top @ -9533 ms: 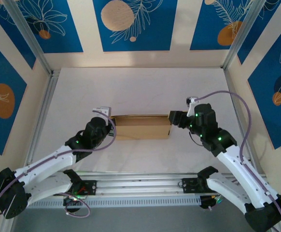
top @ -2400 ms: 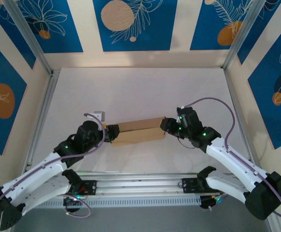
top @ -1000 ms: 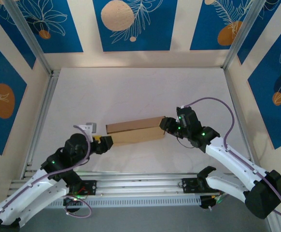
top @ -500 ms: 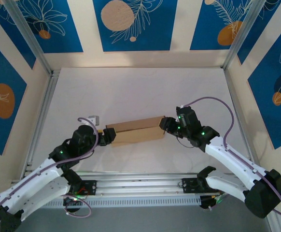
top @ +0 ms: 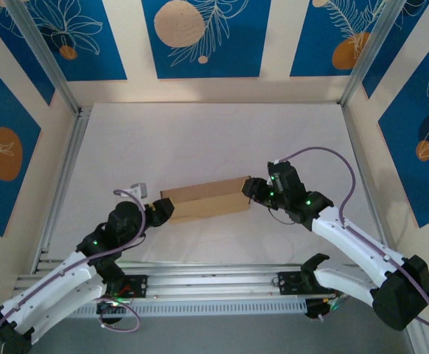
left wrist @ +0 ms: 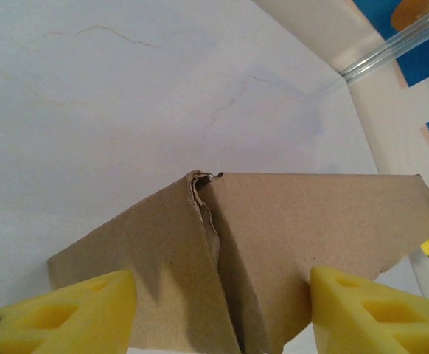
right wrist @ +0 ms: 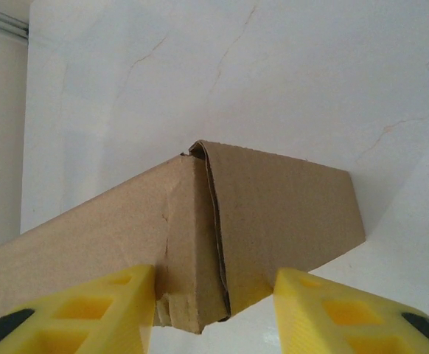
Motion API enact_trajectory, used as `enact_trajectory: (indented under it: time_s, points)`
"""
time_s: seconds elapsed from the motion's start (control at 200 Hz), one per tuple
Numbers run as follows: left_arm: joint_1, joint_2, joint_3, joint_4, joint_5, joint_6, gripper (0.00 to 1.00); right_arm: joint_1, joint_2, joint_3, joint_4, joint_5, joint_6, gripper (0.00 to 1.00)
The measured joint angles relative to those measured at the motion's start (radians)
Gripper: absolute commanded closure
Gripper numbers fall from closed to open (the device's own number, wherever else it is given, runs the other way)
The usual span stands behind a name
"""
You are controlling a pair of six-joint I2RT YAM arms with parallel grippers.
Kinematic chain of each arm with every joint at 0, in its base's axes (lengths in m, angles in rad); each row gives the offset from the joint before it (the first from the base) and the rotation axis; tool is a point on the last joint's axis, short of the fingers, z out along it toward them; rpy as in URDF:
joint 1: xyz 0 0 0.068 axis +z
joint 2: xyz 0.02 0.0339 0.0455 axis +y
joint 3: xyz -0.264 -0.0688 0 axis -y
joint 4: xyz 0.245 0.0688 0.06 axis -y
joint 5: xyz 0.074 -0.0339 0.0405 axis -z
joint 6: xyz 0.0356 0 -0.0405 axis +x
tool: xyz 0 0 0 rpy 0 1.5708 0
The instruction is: Fold the paper box
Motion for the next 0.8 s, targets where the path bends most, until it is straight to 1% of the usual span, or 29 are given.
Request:
enact_trajectory:
  time_s: [0.16, 0.225, 0.32, 0.38, 0.465, 0.565, 0.655, 0.795]
  points:
    - [0.0, -0.016, -0.02, 0.021, 0.007, -0.016, 0.41, 0.0, 0.003, 0.006, -0.005, 0.0, -0.01, 0.54]
    - [0.0, -0.013, -0.02, 0.024, 0.007, -0.015, 0.42, -0.005, 0.006, 0.011, -0.007, -0.004, -0.018, 0.6]
    - [0.0, 0.01, -0.017, 0.043, 0.007, -0.013, 0.42, -0.018, 0.003, 0.011, -0.002, -0.019, -0.027, 0.7]
    - [0.0, 0.033, -0.012, 0.058, 0.007, -0.01, 0.43, -0.03, 0.0, 0.005, 0.004, -0.032, -0.027, 0.75]
    - [0.002, 0.059, -0.01, 0.082, 0.007, -0.008, 0.43, -0.046, 0.005, -0.002, 0.015, -0.055, -0.016, 0.78]
    - [0.005, 0.066, -0.01, 0.092, 0.006, -0.007, 0.43, -0.055, 0.026, -0.002, 0.04, -0.064, -0.014, 0.78]
    - [0.005, 0.068, -0.006, 0.09, 0.006, 0.002, 0.42, -0.055, 0.026, -0.002, 0.048, -0.063, -0.016, 0.73]
    - [0.005, 0.093, 0.02, 0.073, 0.006, 0.047, 0.37, -0.055, 0.011, 0.0, 0.034, -0.064, -0.049, 0.52]
